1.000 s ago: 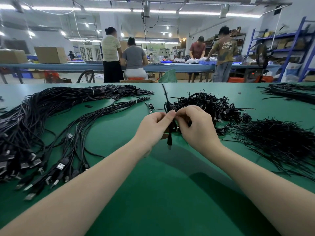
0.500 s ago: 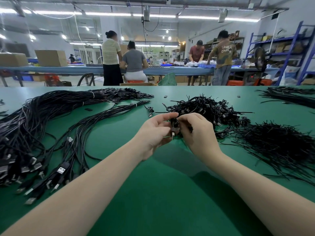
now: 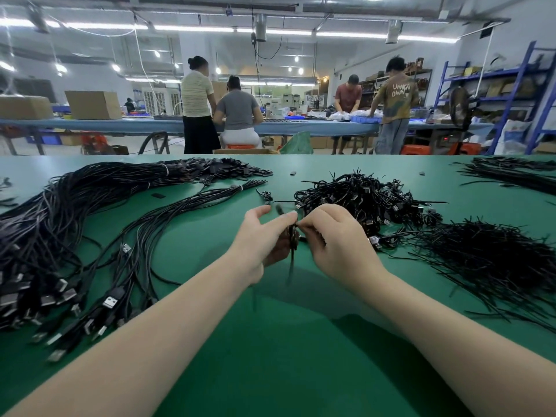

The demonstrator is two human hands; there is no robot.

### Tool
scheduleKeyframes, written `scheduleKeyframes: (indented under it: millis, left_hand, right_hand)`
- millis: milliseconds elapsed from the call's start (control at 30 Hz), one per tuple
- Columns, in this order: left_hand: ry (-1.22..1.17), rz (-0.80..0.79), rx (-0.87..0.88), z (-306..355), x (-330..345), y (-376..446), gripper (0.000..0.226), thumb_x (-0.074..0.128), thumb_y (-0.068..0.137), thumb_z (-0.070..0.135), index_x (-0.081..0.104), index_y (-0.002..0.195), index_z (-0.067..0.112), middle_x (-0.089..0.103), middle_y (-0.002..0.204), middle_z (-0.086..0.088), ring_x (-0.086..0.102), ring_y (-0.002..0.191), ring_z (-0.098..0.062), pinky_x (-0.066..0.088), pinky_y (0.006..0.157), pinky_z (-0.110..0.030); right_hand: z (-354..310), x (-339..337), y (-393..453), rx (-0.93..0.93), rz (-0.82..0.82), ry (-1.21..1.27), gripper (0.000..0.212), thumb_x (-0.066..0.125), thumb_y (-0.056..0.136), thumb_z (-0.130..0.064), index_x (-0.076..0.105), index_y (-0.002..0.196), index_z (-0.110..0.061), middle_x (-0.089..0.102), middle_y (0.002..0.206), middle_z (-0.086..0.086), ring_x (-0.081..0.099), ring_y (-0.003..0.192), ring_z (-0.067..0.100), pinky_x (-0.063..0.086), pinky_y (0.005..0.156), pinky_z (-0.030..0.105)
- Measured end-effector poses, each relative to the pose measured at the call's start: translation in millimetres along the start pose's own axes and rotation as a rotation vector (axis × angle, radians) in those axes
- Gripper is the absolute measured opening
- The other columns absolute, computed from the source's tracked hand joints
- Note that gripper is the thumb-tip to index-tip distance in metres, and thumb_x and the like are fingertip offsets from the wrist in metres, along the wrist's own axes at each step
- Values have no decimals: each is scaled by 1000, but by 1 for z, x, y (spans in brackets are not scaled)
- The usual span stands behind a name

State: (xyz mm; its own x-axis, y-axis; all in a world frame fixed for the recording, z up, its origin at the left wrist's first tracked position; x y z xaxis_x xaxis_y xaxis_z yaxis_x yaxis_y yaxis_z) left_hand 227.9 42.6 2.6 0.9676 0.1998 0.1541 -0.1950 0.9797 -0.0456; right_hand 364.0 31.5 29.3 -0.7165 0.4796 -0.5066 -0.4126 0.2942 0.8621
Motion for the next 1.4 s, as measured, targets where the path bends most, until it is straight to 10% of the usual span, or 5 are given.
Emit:
scheduleKeyframes:
  millis: [133, 500, 733, 933, 1400]
  left_hand:
    - [-200, -251, -431, -6, 11, -7, 37, 53, 90, 22, 61, 55, 12, 45, 42, 7, 36, 30, 0, 29, 31, -8]
    - [1097, 218, 147, 64, -95, 45, 34, 47, 90, 10, 66, 118, 17, 67, 108, -6, 61, 97, -23, 47, 81, -26]
    - [1782, 388, -301, 57, -232, 53, 21, 50, 82, 3, 62, 99, 6, 59, 97, -9, 60, 90, -29, 52, 81, -39]
    - [1690, 378, -246, 59, -264, 54, 30, 65, 84, 32, 71, 105, 12, 70, 106, -7, 64, 98, -25, 52, 90, -34]
    - [887, 313, -170, 80, -260, 40, 23, 45, 99, 19, 60, 87, 6, 39, 58, -4, 34, 42, -15, 26, 37, -17]
  right_hand:
    - [-2, -1, -2, -202, 37, -188, 16, 56, 86, 4, 66, 74, 5, 63, 73, 15, 61, 66, 33, 52, 61, 41]
    - [104, -27, 43, 444, -134, -393, 26, 50, 93, 1, 66, 114, -1, 68, 98, 17, 61, 86, 34, 48, 71, 34]
    - [52, 24, 76, 278, -450, -545, 69, 47, 81, 3, 34, 144, -20, 44, 140, 12, 42, 125, 32, 39, 100, 43]
    - [-123, 137, 54, 116, -768, 204, 38, 52, 93, -30, 55, 130, -21, 49, 128, 13, 50, 115, 35, 45, 96, 46]
    - [-177, 227, 60, 234, -941, 260, 56, 31, 91, -39, 27, 147, -35, 14, 159, 7, 5, 145, 36, -1, 113, 59]
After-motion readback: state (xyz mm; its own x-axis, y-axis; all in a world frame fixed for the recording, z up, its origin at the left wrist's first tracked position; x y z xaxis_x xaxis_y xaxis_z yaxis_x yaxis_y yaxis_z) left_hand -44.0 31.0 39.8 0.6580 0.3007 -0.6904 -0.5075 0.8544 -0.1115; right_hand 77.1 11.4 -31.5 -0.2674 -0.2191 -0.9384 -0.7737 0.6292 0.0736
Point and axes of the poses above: each hand's wrist, its own y-axis towards the middle knuckle, its own x-axis out of the palm, z = x × y, the point moved 4 cm from there along y, towards the middle knuckle
